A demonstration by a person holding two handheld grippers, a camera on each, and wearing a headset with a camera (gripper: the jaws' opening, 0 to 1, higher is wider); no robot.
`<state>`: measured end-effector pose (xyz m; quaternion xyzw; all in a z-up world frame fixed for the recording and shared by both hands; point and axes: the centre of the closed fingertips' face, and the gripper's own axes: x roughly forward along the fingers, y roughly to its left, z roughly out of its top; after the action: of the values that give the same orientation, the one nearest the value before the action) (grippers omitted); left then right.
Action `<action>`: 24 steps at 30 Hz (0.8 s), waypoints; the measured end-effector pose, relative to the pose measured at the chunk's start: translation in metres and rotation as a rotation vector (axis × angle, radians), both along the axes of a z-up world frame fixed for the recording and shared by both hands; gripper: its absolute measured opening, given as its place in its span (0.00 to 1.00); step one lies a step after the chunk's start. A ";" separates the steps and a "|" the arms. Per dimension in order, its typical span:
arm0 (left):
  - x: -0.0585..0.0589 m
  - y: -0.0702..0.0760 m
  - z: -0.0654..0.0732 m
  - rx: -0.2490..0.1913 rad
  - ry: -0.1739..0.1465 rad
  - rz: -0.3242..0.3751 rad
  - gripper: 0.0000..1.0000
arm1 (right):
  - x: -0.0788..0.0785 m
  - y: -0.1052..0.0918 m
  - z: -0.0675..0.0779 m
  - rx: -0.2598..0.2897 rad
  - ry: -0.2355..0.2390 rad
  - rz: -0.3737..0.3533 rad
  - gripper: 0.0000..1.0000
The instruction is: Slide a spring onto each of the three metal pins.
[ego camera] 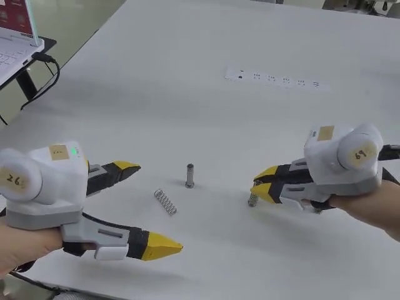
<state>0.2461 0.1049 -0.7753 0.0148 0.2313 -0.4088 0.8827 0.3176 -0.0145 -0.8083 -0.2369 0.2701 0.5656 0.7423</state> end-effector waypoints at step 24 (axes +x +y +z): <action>-0.001 0.000 -0.001 -0.002 0.003 -0.011 0.97 | 0.005 -0.001 -0.004 0.013 -0.004 -0.056 0.17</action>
<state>0.2454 0.1052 -0.7759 0.0147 0.2320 -0.4138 0.8802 0.3223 -0.0156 -0.8119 -0.2257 0.2715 0.5458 0.7599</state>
